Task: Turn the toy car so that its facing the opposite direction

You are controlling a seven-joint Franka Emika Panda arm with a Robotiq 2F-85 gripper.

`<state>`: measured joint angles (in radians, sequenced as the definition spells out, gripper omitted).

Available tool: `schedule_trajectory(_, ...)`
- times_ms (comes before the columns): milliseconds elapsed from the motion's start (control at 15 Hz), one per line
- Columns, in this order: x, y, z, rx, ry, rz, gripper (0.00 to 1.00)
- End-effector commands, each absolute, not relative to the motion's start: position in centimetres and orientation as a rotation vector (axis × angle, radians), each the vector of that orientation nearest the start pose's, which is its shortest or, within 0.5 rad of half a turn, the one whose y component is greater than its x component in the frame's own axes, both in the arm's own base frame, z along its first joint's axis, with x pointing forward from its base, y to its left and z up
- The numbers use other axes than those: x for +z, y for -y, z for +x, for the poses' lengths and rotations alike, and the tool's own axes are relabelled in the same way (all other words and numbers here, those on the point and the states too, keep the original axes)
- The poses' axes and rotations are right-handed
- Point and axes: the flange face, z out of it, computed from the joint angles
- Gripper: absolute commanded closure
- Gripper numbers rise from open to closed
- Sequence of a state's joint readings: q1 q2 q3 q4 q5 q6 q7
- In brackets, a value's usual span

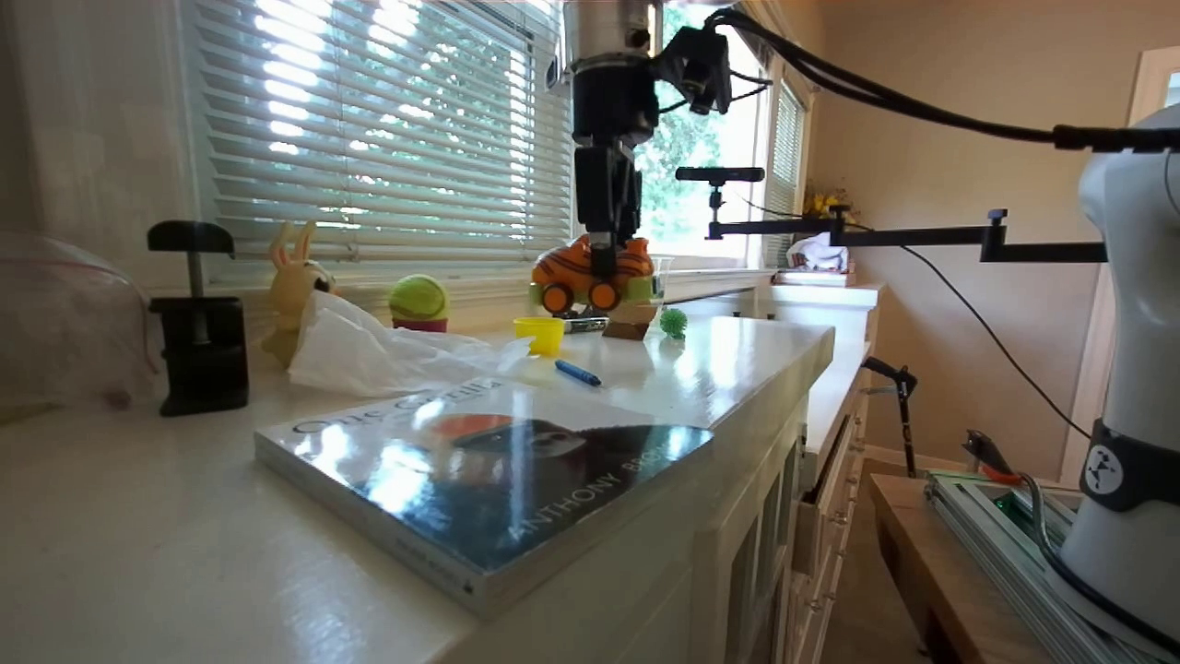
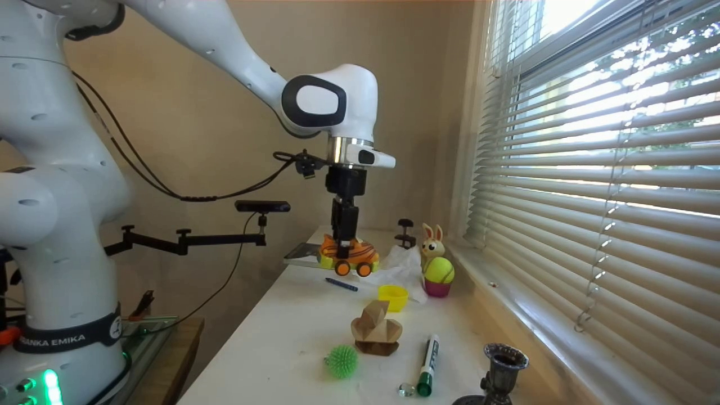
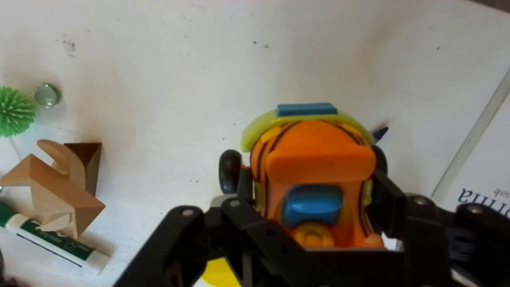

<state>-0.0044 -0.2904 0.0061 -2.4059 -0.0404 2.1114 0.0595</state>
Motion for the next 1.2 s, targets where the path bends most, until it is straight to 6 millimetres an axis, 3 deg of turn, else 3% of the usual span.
schedule_trajectory(0, 43.0, -1.1, 45.2, -0.05, -0.369, -3.163, 0.55)
schedule_trajectory(600, 43.2, -2.9, 45.0, -0.056, -1.078, -2.973, 0.55)
schedule_trajectory(667, 42.5, -2.8, 44.8, -0.032, -0.942, -3.044, 0.3)
schedule_trajectory(1067, 42.5, -2.7, 44.8, -0.035, -1.044, -3.01, 0.3)
schedule_trajectory(1133, 42.4, -2.6, 45.0, -0.047, -1.138, -2.987, 0.55)
